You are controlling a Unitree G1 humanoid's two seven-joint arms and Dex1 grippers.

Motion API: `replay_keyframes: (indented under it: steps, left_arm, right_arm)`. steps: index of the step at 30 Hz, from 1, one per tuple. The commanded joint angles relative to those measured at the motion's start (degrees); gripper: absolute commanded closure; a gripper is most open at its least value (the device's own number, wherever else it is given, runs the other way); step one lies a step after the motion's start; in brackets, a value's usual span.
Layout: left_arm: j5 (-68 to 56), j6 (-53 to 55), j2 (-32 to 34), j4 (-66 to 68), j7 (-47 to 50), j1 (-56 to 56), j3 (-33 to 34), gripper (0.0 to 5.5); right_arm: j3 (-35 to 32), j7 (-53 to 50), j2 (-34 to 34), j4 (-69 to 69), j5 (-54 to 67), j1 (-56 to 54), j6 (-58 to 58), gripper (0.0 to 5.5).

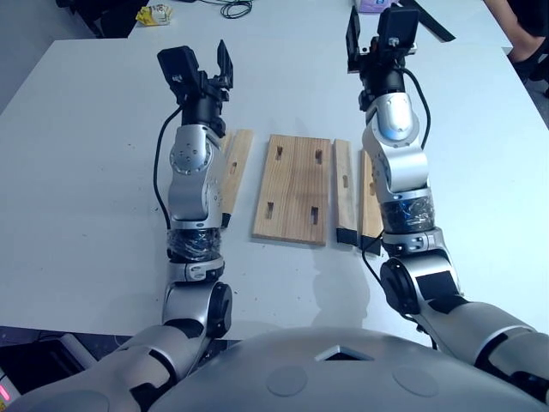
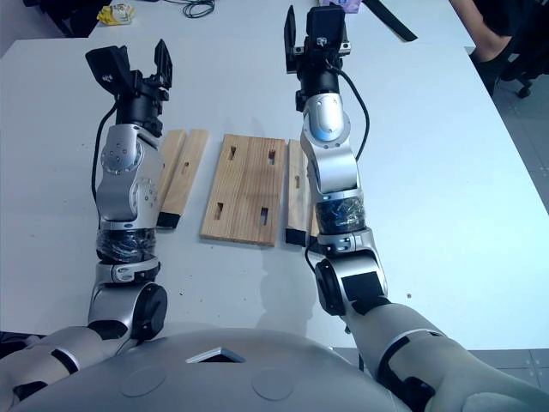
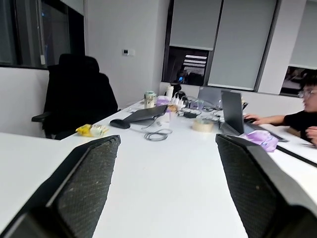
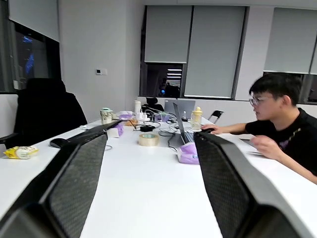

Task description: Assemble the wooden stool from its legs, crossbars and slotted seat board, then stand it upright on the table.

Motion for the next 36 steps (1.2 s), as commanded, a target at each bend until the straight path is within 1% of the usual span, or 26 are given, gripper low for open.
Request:
replay_keyframes:
  steps: [1, 7, 9, 12, 16, 18, 21, 25, 30, 36]
  left_arm:
    - [1.37, -0.06, 1.35, -0.10, 0.70, 0.46, 0.75, 1.92]
    - [1.79, -0.32, 3.68, -0.28, -0.21, 2.35, 2.48, 1.92]
    - [1.16, 1.00, 6.65, -1.02, -3.19, 3.89, 2.92, 1.92]
    - [-0.20, 3.52, 13.82, -1.08, -9.55, 7.00, 5.22, 1.92]
    - [-3.37, 7.20, 21.88, 4.98, -17.02, 9.46, 10.00, 1.92]
    - [-5.04, 8.13, 24.21, 7.51, -21.05, 10.46, 10.65, 1.92]
    - [-6.50, 9.87, 26.62, 9.27, -26.76, 12.68, 9.83, 1.92]
    - [-7.03, 11.78, 26.89, 8.95, -29.44, 15.05, 8.98, 1.92]
    - [-8.11, 15.55, 26.12, 5.78, -29.53, 17.00, 8.39, 1.92]
    - [-8.03, 21.16, 25.36, 0.14, -29.35, 21.23, 5.46, 1.92]
  right_arm:
    - [-0.08, 0.31, -0.44, -1.07, -0.11, 0.66, 1.64, 2.29]
    - [-0.19, 1.12, -1.58, -2.85, -0.30, 2.01, 2.83, 2.29]
    - [-0.40, 1.20, -2.11, -4.18, -0.42, 2.95, 3.45, 2.29]
    - [-0.96, 1.20, -3.24, -6.48, -0.70, 5.43, 4.78, 2.29]
    - [-1.02, 1.06, -3.92, -8.10, -0.87, 6.73, 5.85, 2.29]
    - [-1.07, 0.90, -4.01, -8.52, -0.92, 6.74, 6.10, 2.29]
    - [-1.18, 0.62, -4.01, -9.19, -1.08, 6.80, 6.51, 2.29]
    - [-1.40, 0.30, -3.96, -9.41, -1.31, 7.07, 6.51, 2.29]
    - [-1.62, -0.46, -3.65, -11.13, -1.78, 8.52, 7.23, 2.29]
    - [-1.52, -0.85, -3.60, -14.15, -2.34, 11.18, 8.91, 2.29]
